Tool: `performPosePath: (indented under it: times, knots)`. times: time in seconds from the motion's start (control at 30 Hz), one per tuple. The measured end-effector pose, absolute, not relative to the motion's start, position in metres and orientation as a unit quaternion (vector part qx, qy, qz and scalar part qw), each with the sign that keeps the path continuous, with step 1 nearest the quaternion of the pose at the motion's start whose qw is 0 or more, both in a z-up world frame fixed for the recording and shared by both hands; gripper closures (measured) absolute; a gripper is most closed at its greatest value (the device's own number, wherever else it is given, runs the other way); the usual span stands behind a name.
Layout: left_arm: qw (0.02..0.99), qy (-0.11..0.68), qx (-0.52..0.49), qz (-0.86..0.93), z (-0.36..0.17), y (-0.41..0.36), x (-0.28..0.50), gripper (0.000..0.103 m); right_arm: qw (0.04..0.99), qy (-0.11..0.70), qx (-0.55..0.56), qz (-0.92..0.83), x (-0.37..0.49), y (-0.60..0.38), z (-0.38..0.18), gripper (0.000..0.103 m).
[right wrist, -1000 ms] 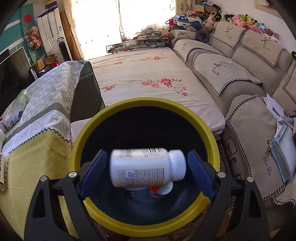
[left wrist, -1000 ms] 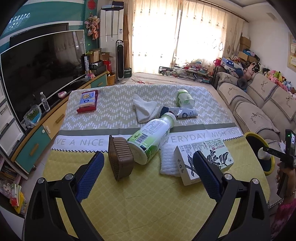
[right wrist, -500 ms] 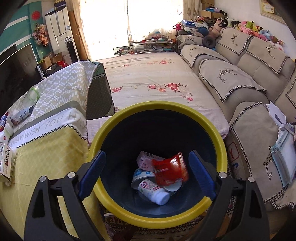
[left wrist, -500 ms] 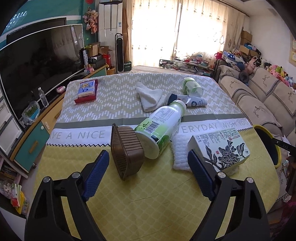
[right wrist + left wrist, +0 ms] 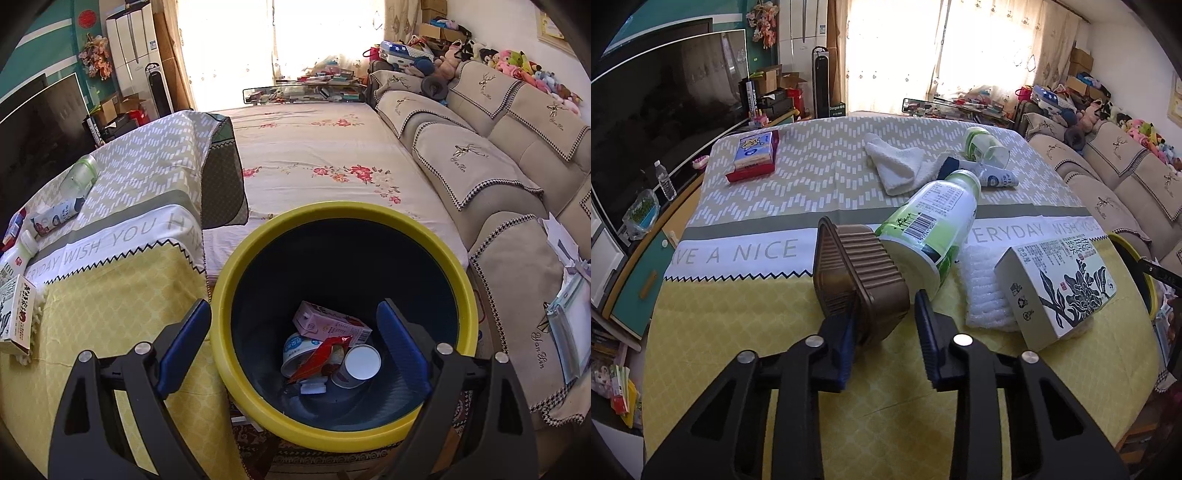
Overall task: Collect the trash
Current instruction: 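Grasp the brown ribbed plastic container with the left gripper, then carry the brown container over the bin and open the left gripper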
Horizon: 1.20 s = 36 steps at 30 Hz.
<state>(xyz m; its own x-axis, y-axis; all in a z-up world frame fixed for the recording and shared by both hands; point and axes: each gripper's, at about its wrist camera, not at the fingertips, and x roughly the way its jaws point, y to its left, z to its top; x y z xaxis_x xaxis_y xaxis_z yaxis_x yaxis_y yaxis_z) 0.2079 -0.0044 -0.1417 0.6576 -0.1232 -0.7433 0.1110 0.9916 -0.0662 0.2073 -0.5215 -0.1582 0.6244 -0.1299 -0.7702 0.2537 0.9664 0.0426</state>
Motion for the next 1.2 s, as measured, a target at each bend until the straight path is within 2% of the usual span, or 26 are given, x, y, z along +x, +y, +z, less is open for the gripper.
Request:
performPosePath:
  times: [0.07, 0.17, 0.5, 0.7, 0.97, 1.2]
  knots:
    - [0.911, 0.407, -0.007, -0.066, -0.141, -0.005, 0.207, 0.086, 0.898, 0.421, 0.073, -0.104, 0.207, -0.52, -0.158, 0.017]
    - [0.914, 0.401, 0.0, -0.064, -0.139, -0.007, 0.204, 0.088, 0.898, 0.422, 0.074, -0.102, 0.207, -0.518, -0.158, 0.017]
    - [0.922, 0.383, 0.003, -0.066, -0.116, -0.011, 0.182, 0.088, 0.901, 0.415, 0.081, -0.096, 0.196, -0.52, -0.155, 0.017]
    - [0.929, 0.353, 0.015, -0.108, -0.084, -0.041, 0.159, 0.088, 0.903, 0.407, 0.093, -0.1, 0.183, -0.528, -0.153, 0.017]
    - [0.915, 0.325, 0.051, -0.233, -0.049, -0.142, 0.156, 0.088, 0.91, 0.384, 0.111, -0.115, 0.155, -0.549, -0.147, 0.017]
    - [0.872, 0.34, 0.092, -0.34, -0.055, -0.262, 0.174, 0.088, 0.912, 0.357, 0.143, -0.145, 0.114, -0.588, -0.14, 0.017]
